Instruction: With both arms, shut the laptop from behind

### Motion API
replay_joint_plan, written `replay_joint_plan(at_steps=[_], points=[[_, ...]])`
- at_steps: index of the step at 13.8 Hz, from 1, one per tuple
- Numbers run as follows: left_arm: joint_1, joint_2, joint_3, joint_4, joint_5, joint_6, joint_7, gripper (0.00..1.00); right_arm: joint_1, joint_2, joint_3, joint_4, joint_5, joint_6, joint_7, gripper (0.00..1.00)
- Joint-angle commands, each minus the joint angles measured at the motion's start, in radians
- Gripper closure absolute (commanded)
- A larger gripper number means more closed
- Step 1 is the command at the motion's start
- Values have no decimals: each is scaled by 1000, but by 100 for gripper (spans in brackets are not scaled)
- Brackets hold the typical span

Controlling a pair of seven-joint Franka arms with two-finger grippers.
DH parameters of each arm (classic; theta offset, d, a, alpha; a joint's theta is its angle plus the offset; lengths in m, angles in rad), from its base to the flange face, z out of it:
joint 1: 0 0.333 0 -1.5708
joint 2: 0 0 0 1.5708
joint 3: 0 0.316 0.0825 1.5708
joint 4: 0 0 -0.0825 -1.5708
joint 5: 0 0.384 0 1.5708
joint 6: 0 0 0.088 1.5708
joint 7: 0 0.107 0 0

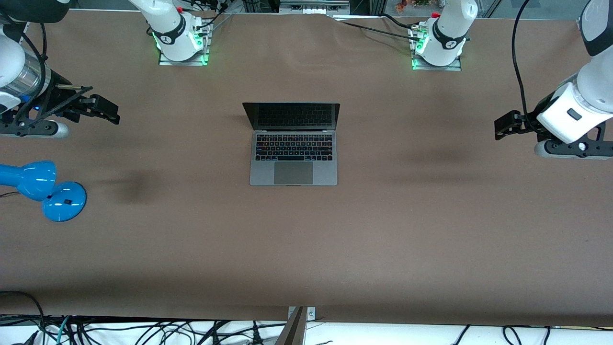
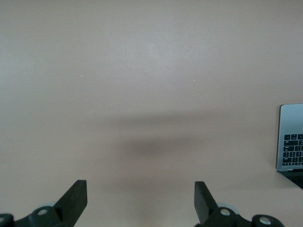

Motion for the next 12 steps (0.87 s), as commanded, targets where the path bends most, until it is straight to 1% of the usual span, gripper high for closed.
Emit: replay_joint_plan(at_steps=[1,12], points=[[5,7,-5,14,30,-13,-2,0,1,6,2,19,6,-18,-9,0],[4,9,-5,11,19,-13,0,0,-1,20,2,21,0,-12,-21,0]])
